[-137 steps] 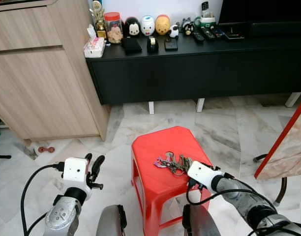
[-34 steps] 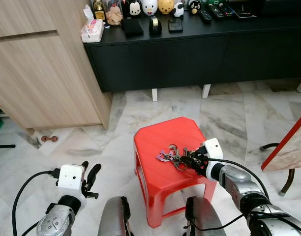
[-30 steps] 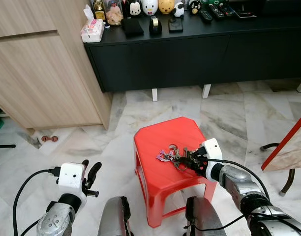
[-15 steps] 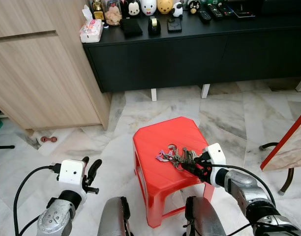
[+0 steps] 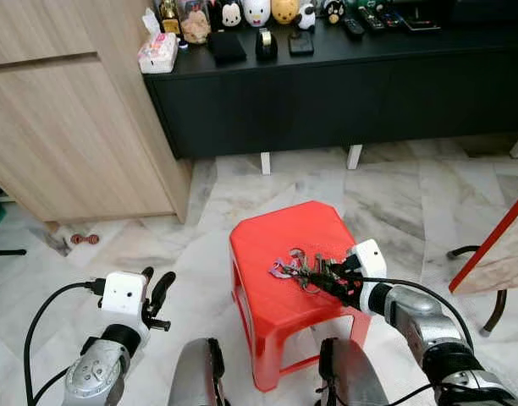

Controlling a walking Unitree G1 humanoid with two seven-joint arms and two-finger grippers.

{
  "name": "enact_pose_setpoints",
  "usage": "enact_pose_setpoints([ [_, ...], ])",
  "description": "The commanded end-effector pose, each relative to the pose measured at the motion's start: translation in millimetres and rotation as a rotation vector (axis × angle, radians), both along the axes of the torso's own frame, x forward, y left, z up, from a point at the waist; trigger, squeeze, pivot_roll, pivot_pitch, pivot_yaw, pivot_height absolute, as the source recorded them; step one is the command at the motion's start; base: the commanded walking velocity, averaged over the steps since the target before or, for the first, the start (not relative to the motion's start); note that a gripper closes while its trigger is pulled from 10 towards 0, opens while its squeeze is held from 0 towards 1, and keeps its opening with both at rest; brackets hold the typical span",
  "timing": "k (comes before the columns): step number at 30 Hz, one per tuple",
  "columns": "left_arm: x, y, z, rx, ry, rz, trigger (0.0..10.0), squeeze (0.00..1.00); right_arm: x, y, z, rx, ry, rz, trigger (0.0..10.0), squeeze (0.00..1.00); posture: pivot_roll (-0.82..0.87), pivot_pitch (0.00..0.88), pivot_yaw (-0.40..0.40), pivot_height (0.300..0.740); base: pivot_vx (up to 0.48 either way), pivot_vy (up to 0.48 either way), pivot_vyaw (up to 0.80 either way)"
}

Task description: Hang keys on a hook

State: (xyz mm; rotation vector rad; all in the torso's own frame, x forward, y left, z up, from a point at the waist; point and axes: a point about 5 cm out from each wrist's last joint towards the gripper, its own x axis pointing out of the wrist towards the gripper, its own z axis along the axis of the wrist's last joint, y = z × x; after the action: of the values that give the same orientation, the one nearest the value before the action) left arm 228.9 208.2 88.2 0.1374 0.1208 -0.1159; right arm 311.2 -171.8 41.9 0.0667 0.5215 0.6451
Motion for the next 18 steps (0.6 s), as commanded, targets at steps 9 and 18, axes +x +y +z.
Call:
enact_pose_setpoints([
  [9, -0.2, 2.9, -2.3, 0.009, 0.012, 0.003, 10.0, 0.00, -1.1, -5.4, -8.8, -0.075, 0.045, -0.076, 10.0, 0.00, 0.06, 0.087, 0.065, 0.580, 0.000, 0.000, 0.00],
  [18, 1.7, 4.5, 0.2, 0.018, 0.001, 0.005, 10.0, 0.00, 1.8, 2.9, -12.9, -0.101, 0.071, -0.091, 10.0, 0.00, 0.08, 0.087, 0.059, 0.580, 0.000, 0.000, 0.00],
])
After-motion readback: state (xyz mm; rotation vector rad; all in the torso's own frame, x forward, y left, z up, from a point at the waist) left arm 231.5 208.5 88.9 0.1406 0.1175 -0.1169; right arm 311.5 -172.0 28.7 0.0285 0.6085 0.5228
